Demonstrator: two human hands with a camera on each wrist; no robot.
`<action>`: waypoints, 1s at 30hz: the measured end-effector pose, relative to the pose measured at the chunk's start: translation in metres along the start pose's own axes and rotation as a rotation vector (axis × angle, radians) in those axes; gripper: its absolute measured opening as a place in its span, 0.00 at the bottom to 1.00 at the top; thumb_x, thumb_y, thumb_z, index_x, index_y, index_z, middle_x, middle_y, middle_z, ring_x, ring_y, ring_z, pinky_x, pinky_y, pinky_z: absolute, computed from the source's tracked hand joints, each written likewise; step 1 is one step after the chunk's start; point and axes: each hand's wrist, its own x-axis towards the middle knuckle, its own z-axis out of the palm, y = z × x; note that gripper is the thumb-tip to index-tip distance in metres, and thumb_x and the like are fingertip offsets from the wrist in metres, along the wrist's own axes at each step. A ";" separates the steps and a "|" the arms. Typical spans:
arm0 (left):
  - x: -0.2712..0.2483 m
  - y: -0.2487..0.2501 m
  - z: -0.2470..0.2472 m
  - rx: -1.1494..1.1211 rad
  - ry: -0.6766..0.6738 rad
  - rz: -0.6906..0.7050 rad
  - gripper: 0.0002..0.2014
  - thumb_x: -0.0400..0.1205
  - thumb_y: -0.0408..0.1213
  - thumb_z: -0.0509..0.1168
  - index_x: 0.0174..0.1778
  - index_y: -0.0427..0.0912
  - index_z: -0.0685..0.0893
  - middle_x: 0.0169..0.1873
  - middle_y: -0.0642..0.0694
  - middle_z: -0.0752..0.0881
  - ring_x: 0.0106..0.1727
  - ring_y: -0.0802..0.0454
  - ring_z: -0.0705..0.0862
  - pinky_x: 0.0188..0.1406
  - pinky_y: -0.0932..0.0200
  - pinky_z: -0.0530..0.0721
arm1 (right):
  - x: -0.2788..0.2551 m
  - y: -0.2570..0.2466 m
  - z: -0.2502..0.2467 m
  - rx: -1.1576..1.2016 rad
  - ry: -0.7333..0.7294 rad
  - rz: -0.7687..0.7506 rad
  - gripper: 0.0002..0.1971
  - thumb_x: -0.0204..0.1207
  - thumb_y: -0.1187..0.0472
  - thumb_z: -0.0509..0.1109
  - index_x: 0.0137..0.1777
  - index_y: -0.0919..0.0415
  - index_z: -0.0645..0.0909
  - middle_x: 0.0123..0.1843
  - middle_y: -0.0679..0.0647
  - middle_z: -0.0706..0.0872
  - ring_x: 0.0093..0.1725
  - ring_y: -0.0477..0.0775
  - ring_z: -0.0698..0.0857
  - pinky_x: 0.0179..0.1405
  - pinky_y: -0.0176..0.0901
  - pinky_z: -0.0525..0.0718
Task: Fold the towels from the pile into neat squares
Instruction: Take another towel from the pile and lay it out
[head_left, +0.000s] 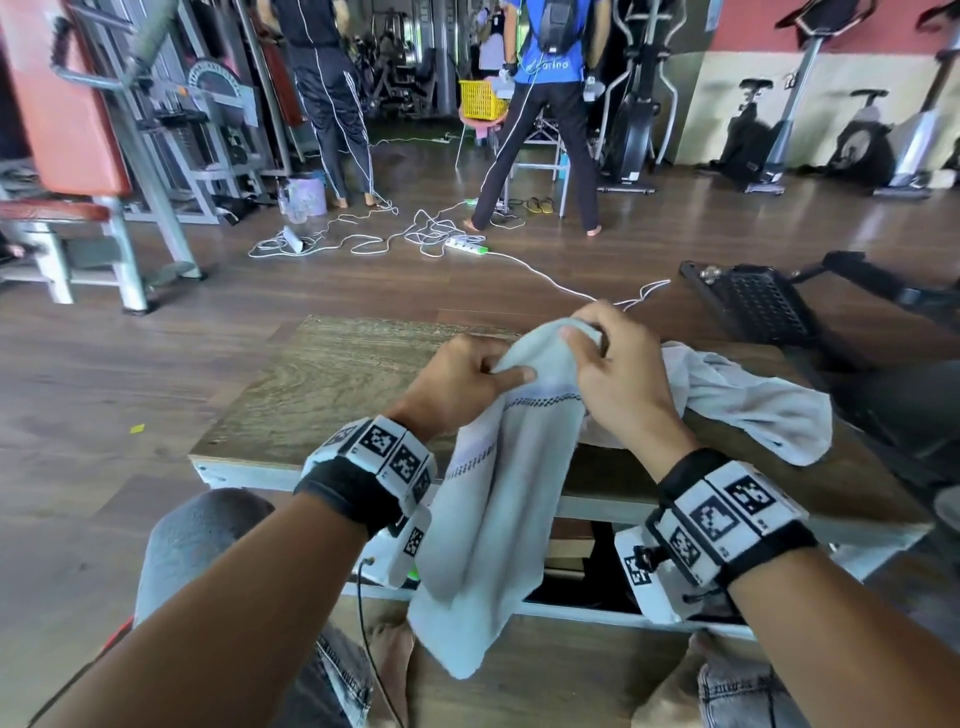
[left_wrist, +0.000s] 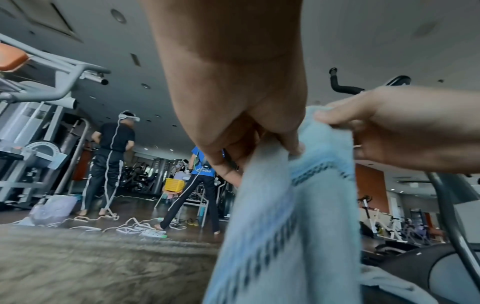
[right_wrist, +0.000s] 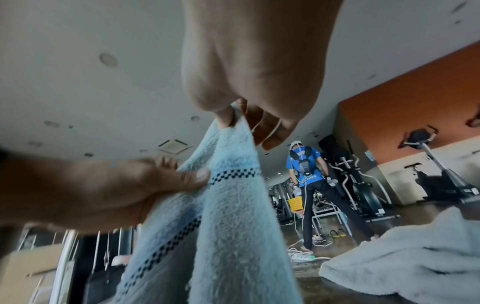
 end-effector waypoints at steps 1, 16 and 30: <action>-0.002 -0.004 -0.004 0.025 0.011 -0.019 0.20 0.80 0.42 0.73 0.24 0.43 0.75 0.20 0.54 0.69 0.22 0.60 0.65 0.24 0.64 0.64 | 0.001 0.001 -0.006 0.013 0.025 0.020 0.03 0.84 0.63 0.66 0.49 0.58 0.80 0.38 0.51 0.84 0.38 0.49 0.79 0.39 0.42 0.74; -0.017 -0.046 -0.058 0.343 0.083 -0.178 0.16 0.79 0.43 0.73 0.27 0.48 0.79 0.23 0.53 0.79 0.27 0.56 0.76 0.23 0.63 0.70 | -0.004 0.037 -0.043 0.003 -0.111 0.363 0.10 0.89 0.55 0.58 0.59 0.55 0.79 0.50 0.53 0.83 0.50 0.53 0.79 0.46 0.47 0.75; 0.006 -0.029 -0.075 -0.348 0.111 -0.586 0.14 0.88 0.44 0.62 0.64 0.40 0.81 0.38 0.34 0.92 0.33 0.39 0.92 0.26 0.55 0.89 | 0.024 0.025 -0.054 0.149 -0.329 0.770 0.12 0.89 0.65 0.59 0.49 0.49 0.80 0.41 0.61 0.91 0.38 0.62 0.90 0.47 0.57 0.91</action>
